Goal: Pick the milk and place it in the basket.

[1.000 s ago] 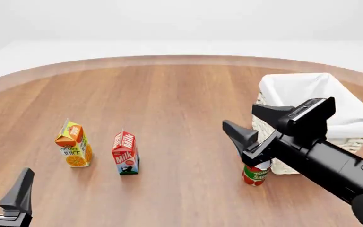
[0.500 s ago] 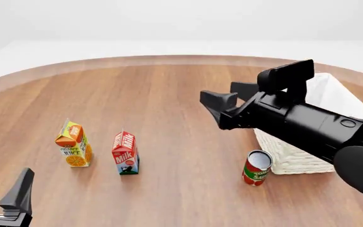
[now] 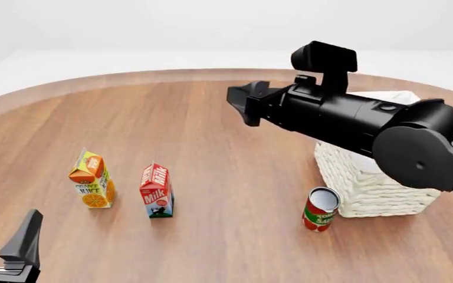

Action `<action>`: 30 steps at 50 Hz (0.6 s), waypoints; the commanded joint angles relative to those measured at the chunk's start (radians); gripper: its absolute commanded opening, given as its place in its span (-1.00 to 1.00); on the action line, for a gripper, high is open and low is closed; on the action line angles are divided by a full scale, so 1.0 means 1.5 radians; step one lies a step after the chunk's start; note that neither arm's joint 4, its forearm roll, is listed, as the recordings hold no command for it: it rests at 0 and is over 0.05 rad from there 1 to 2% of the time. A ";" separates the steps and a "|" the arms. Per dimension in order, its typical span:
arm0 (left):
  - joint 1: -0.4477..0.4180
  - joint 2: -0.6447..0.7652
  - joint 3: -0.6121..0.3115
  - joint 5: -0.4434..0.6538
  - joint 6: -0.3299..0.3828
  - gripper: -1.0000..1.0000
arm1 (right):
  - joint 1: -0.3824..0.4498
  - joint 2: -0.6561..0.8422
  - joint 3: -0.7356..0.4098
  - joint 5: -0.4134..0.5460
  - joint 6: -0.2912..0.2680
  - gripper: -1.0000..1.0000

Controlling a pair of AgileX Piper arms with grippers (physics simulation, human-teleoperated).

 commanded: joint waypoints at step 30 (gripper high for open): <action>0.000 0.000 0.000 0.000 0.000 1.00 | 0.009 0.173 -0.087 -0.040 0.180 1.00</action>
